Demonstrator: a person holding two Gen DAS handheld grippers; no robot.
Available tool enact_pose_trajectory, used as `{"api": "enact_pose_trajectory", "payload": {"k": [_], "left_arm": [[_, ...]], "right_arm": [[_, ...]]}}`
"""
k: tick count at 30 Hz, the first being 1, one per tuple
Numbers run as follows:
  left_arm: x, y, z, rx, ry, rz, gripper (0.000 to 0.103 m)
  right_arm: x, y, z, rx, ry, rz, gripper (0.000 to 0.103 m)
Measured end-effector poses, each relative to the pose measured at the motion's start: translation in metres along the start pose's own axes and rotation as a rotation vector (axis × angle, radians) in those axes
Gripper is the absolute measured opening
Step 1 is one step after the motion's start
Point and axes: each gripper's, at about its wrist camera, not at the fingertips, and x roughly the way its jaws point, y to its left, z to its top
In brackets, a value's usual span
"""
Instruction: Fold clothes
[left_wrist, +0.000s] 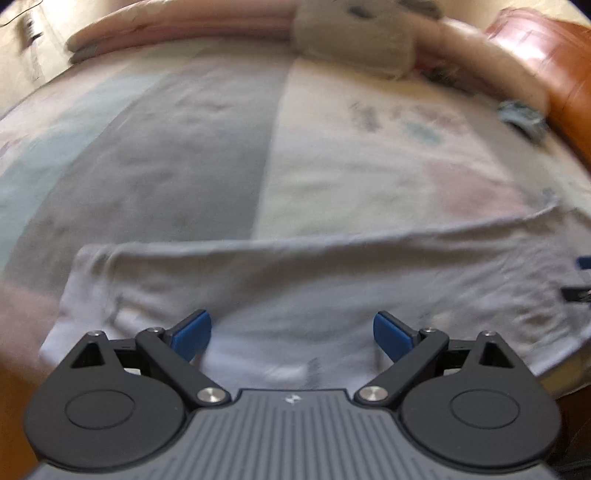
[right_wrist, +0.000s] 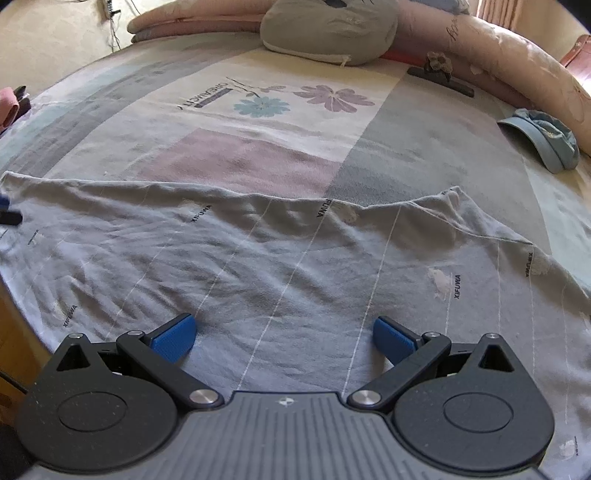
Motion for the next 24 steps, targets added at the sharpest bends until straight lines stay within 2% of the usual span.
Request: {"api": "enact_pose_trajectory", "payload": {"k": [1,3,6,9,14,17,22,24], "left_arm": [[-0.002,0.002,-0.001,0.014,0.0,0.065,0.095],[-0.007,0.012,-0.001,0.012,-0.008,0.12,0.095],[-0.02,0.023,0.002,-0.028,-0.053,0.039,0.095],[-0.024,0.016,0.002,0.007,-0.08,-0.026,0.095],[-0.017,0.008,-0.005,0.043,-0.077,-0.107,0.095],[-0.012,0.016,-0.015,0.032,-0.036,-0.104,0.095],[-0.023,0.032,-0.027,0.072,-0.021,-0.059,0.095],[-0.027,0.033,-0.026,0.076,-0.037,-0.07,0.095]], "right_arm": [[-0.002,0.0,0.001,0.008,0.004,0.001,0.103],[-0.006,0.001,0.005,0.027,-0.002,0.007,0.103],[-0.013,0.006,0.012,0.051,-0.019,0.023,0.103],[-0.014,0.017,0.023,0.056,-0.025,0.056,0.103],[-0.012,0.045,0.04,0.037,-0.039,0.126,0.103],[-0.01,0.064,0.045,0.003,-0.043,0.155,0.103],[-0.002,0.09,0.044,-0.061,-0.015,0.176,0.103],[0.002,0.097,0.043,-0.068,0.002,0.177,0.103]]}}
